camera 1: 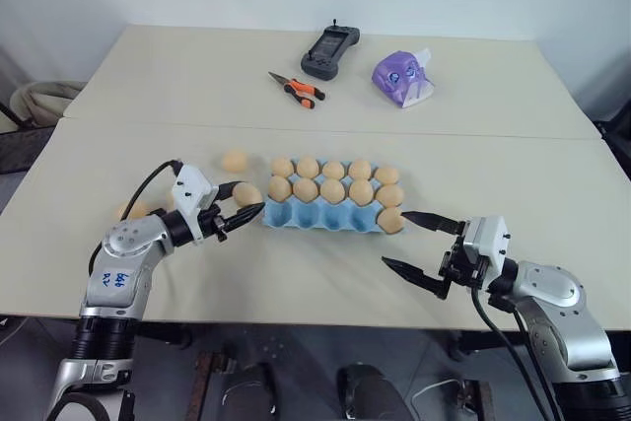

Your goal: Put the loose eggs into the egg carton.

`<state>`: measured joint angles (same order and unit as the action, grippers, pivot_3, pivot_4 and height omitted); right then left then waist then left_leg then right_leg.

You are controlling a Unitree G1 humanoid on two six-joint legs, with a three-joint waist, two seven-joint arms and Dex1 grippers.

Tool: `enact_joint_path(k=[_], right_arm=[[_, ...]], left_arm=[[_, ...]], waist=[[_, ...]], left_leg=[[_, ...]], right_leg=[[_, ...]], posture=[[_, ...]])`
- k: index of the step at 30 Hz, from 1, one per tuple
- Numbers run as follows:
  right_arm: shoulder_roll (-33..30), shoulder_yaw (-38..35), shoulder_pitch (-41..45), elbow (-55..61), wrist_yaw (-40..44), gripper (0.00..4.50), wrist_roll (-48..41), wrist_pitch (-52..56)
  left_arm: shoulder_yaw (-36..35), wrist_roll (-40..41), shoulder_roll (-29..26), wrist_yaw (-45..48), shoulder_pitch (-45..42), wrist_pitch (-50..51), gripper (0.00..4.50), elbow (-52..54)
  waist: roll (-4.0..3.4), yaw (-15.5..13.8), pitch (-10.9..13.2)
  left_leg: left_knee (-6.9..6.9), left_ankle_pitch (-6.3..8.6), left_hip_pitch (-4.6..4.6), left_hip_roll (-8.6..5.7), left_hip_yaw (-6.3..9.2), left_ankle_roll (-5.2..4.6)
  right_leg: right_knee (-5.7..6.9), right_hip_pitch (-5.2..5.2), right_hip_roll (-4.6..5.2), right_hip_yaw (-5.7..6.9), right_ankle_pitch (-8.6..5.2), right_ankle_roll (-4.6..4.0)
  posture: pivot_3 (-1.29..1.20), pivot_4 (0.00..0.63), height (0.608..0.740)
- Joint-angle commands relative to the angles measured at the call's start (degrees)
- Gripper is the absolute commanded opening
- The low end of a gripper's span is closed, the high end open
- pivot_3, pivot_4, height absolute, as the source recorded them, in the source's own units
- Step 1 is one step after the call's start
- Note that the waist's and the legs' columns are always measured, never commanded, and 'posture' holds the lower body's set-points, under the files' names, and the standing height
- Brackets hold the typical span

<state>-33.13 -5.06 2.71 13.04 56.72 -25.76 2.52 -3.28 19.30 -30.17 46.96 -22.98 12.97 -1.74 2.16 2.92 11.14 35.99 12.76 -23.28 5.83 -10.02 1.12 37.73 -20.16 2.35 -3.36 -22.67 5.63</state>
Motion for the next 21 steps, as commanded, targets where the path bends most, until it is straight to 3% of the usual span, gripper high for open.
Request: enact_joint_path(k=[1,10,16,21], right_arm=[[-0.16,-1.90,-0.69,1.07,-1.69,4.50,-0.15,-0.22],[-0.22,-4.28,-5.47,4.47,-6.31,4.50,0.63,-0.46],[-0.10,-6.31,-8.37,6.22,-9.39,4.50,1.13,-0.98],[0.00,-7.69,-11.14,8.11,-10.75,4.50,0.86,-0.76]], left_arm=[[3.80,1.28,4.45,0.05,-4.88,1.97,2.34,1.27],[14.03,-5.15,18.03,3.26,-22.03,-3.39,2.34,-16.09],[20.30,-9.52,19.47,9.51,-24.37,-6.53,2.34,-20.40],[20.49,-10.01,18.93,11.83,-23.49,-7.51,2.34,-21.28]], waist=[[0.00,-0.39,0.00],[0.00,-1.31,0.00],[-0.01,-0.97,0.00],[-0.02,-1.00,0.00]], left_leg=[[0.03,-0.02,0.00,-0.06,0.02,-0.04],[0.13,0.02,-0.01,-0.19,0.04,-0.21],[0.02,0.08,-0.01,-0.05,0.00,-0.13],[0.05,0.08,-0.07,-0.02,0.01,-0.10]], right_leg=[[0.01,0.02,0.02,0.02,0.01,0.02],[-0.21,0.17,0.05,-0.04,0.10,0.19],[-0.31,0.09,-0.10,-0.10,0.08,0.17],[-0.29,0.03,-0.11,-0.11,0.06,0.15]], posture=[[0.00,0.150,0.740],[0.00,0.150,0.740],[0.00,0.150,0.740],[0.00,0.150,0.740]])
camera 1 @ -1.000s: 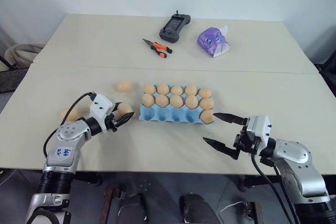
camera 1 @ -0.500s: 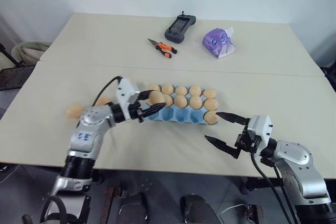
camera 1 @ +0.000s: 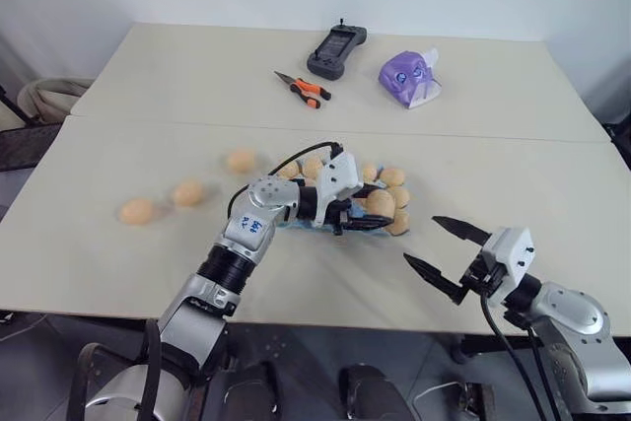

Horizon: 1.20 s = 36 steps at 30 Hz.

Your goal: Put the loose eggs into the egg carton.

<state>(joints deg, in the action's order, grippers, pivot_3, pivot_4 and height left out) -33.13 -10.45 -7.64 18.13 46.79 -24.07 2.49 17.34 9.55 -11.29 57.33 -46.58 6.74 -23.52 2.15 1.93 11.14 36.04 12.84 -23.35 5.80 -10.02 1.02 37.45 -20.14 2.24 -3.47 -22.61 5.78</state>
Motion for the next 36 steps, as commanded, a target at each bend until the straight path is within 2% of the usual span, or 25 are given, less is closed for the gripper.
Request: enact_joint_path(k=[1,3,9,10,17,24,27,31,36], right_arm=[[-0.03,-2.40,-1.11,3.29,-0.94,4.50,-0.92,-0.70],[0.04,-2.49,-1.38,3.59,-1.13,4.50,-1.06,-0.63],[-0.17,-1.27,0.73,3.19,-0.36,4.50,-1.23,-0.17],[-0.25,-1.09,1.15,2.93,0.07,4.50,-1.30,-0.29],[-0.14,1.36,6.69,-1.50,4.59,4.50,-1.69,-1.03],[0.48,4.28,12.49,-6.31,9.58,4.50,-2.13,-2.17],[0.74,4.92,14.11,-8.50,11.35,4.50,-2.31,-2.84],[1.68,5.43,15.99,-11.84,13.33,4.50,-2.17,-5.29],[2.99,6.07,17.90,-16.36,15.63,4.50,-1.60,-8.03]], left_arm=[[0.08,-0.61,-0.07,1.64,0.17,-1.55,2.34,0.43],[-0.27,-0.49,0.16,1.82,0.14,-1.54,2.34,0.14],[-1.77,0.04,-0.29,1.92,0.75,-1.71,4.32,2.14],[-1.96,-0.16,-0.85,1.84,1.30,-1.98,4.47,3.02],[-8.99,2.49,-8.41,-1.12,11.61,0.11,4.47,16.42],[-26.97,7.62,-15.71,-9.36,30.16,-0.64,4.47,27.73],[-34.37,7.68,-16.41,-13.94,38.34,-3.49,4.47,30.01],[-41.14,9.20,-14.32,-20.69,45.93,-2.99,4.47,33.34],[-41.51,10.38,-12.63,-24.22,51.32,-0.56,4.47,38.19]], waist=[[0.00,-0.06,0.00],[0.00,-0.16,0.00],[0.00,-0.14,0.00],[0.00,-0.14,0.00],[-0.03,0.23,0.00],[-0.04,0.58,0.00],[-0.03,0.95,0.00],[-0.03,0.79,0.01],[-0.02,0.80,0.00]], left_leg=[[0.01,0.00,0.00,-0.02,0.00,0.00],[0.04,0.00,0.00,-0.06,0.00,-0.03],[0.04,0.03,0.03,-0.10,0.03,-0.11],[0.03,0.03,0.03,-0.10,0.04,-0.11],[-0.03,0.02,0.04,0.07,0.02,-0.03],[0.03,0.03,0.11,0.12,0.02,-0.05],[0.00,0.04,0.13,0.22,0.07,-0.09],[-0.01,0.25,0.14,0.22,0.19,-0.20],[-0.02,0.43,0.19,0.16,0.19,-0.16]], right_leg=[[0.01,0.02,0.03,0.01,0.00,0.00],[0.01,0.05,0.07,0.02,0.01,0.01],[0.00,0.14,0.14,0.05,0.02,0.02],[0.00,0.14,0.13,0.05,0.02,0.03],[0.01,0.09,0.06,0.05,0.01,0.01],[0.06,0.16,0.21,0.06,0.01,0.01],[0.03,0.22,0.33,0.13,0.01,0.01],[-0.09,0.36,0.45,0.23,0.01,0.00],[-0.21,0.52,0.50,0.30,0.02,0.00]], posture=[[0.00,0.150,0.740],[0.00,0.150,0.740],[0.00,0.150,0.740],[0.00,0.150,0.740],[0.00,0.150,0.740],[0.00,0.150,0.740],[0.00,0.150,0.740],[0.00,0.150,0.740],[0.00,0.150,0.740]])
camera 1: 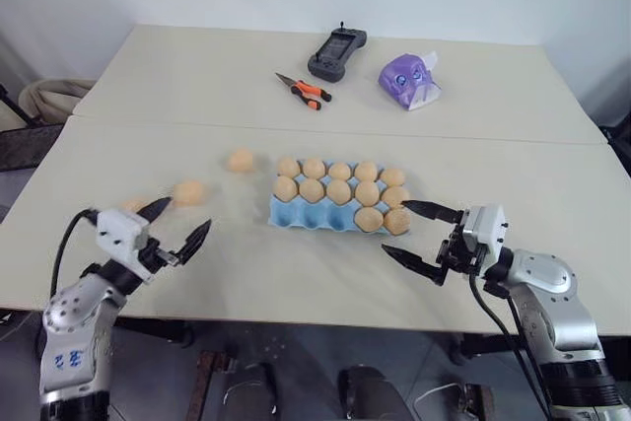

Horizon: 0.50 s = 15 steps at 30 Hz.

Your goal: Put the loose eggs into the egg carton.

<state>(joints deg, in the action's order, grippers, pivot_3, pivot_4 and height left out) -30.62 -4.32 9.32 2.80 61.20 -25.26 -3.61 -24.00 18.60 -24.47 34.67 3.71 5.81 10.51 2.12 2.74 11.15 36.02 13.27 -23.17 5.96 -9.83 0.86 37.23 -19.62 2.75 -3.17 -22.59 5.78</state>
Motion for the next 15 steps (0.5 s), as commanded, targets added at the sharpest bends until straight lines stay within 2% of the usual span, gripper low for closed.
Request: enact_joint_path(k=[1,4,11,15], right_arm=[[0.58,0.04,1.15,-1.50,1.47,4.50,-0.40,-2.20],[0.82,0.29,2.01,-3.10,2.09,4.50,-0.18,-2.94],[0.94,-1.20,2.16,-3.25,1.43,4.50,-0.69,-4.45],[1.36,-0.97,0.68,-0.46,0.05,4.50,-0.13,-5.08]], left_arm=[[0.23,0.97,0.53,-2.10,1.25,0.43,4.47,4.51],[2.64,-0.05,0.38,-4.28,-1.67,2.49,4.47,3.88],[10.60,-4.75,0.08,-9.21,-22.27,8.95,4.47,-9.48],[14.44,-8.67,0.80,-11.74,-32.65,7.83,4.47,-20.30]], waist=[[0.00,0.02,0.00],[0.00,0.12,0.00],[-0.01,-0.47,0.00],[-0.01,-0.63,0.00]], left_leg=[[-0.01,0.00,0.00,-0.01,0.00,0.00],[-0.03,0.00,0.00,0.01,0.01,0.02],[-0.05,-0.12,0.00,-0.17,-0.01,0.21],[-0.05,-0.25,-0.03,-0.16,-0.13,0.06]], right_leg=[[-0.01,0.01,-0.01,0.00,0.00,0.00],[-0.05,0.01,0.01,-0.01,0.01,-0.02],[-0.15,0.00,-0.16,0.01,0.08,-0.04],[-0.25,-0.06,-0.37,-0.06,0.07,0.00]], posture=[[0.00,0.150,0.740],[0.00,0.150,0.740],[0.00,0.150,0.740],[0.00,0.150,0.740]])
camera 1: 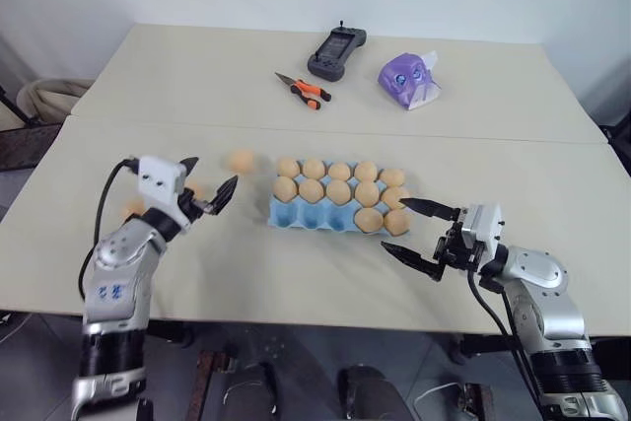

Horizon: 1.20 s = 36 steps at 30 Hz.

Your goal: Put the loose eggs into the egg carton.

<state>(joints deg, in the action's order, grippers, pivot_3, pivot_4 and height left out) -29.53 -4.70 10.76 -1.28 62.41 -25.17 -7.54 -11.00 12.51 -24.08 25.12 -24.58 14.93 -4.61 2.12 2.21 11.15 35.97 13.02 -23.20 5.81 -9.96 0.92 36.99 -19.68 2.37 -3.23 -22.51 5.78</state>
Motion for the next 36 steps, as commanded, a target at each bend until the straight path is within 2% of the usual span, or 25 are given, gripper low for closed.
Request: enact_joint_path(k=[1,10,13,19,21,26,31,36], right_arm=[[0.45,-0.52,-1.20,4.45,-1.73,4.50,-0.14,-1.05],[1.57,-0.19,-4.29,9.63,-6.71,4.50,0.41,0.90],[1.61,-0.16,-4.53,10.30,-7.58,4.50,0.44,1.40],[1.59,0.13,-4.39,10.94,-8.52,4.50,0.35,2.07],[1.53,0.26,-4.35,11.14,-8.61,4.50,0.26,2.41],[1.45,0.35,-4.34,11.51,-8.74,4.50,0.18,3.02],[1.14,0.17,-5.01,12.28,-8.93,4.50,0.00,3.66],[0.32,-0.80,-5.41,12.43,-9.09,4.50,0.01,4.33]], left_arm=[[1.90,-3.30,0.51,-2.86,-6.13,-1.64,4.47,-7.53],[4.92,-6.30,0.82,-2.07,-14.94,-4.75,4.47,-22.73],[4.88,-5.79,1.07,-1.23,-15.68,-4.42,3.86,-24.55],[5.28,-5.87,1.32,-0.34,-16.73,-4.52,1.85,-26.88],[5.27,-5.80,1.39,0.04,-16.63,-5.01,1.42,-27.02],[3.31,-2.86,0.83,3.92,-13.11,-9.45,1.42,-22.16],[1.20,2.69,-1.36,12.30,-6.39,-13.58,1.42,-11.76],[4.94,8.77,-3.46,25.24,-2.29,-11.17,1.42,-1.27]], waist=[[0.00,-0.11,0.00],[0.00,-0.24,0.00],[0.01,-0.31,0.01],[0.01,-0.44,0.01],[0.01,-0.44,0.01],[0.01,-0.40,0.01],[0.01,-0.35,0.01],[0.01,-0.58,0.01]], left_leg=[[0.01,0.01,-0.01,0.02,-0.02,0.02],[0.14,0.02,-0.06,0.07,-0.19,0.08],[0.16,0.01,-0.06,0.02,-0.20,0.06],[0.14,-0.05,-0.06,0.02,-0.18,0.08],[0.15,-0.05,-0.05,0.02,-0.18,0.07],[0.13,-0.05,-0.06,0.02,-0.19,0.07],[0.08,-0.06,-0.10,0.10,-0.24,0.11],[0.11,-0.10,-0.11,0.01,-0.23,0.09]], right_leg=[[0.00,-0.04,-0.04,-0.02,-0.02,0.03],[0.14,-0.21,-0.14,-0.17,-0.08,0.12],[0.23,-0.23,-0.08,-0.18,-0.08,0.12],[0.43,-0.32,-0.08,-0.17,-0.08,0.12],[0.45,-0.32,-0.08,-0.18,-0.08,0.12],[0.44,-0.33,-0.07,-0.18,-0.08,0.12],[0.45,-0.44,-0.12,-0.22,-0.09,0.10],[0.52,-0.41,-0.06,-0.18,-0.09,0.10]], posture=[[0.00,0.150,0.740],[0.00,0.150,0.740],[0.00,0.150,0.740],[0.00,0.150,0.740],[0.00,0.150,0.740],[0.00,0.150,0.740],[0.00,0.150,0.740],[0.00,0.150,0.740]])
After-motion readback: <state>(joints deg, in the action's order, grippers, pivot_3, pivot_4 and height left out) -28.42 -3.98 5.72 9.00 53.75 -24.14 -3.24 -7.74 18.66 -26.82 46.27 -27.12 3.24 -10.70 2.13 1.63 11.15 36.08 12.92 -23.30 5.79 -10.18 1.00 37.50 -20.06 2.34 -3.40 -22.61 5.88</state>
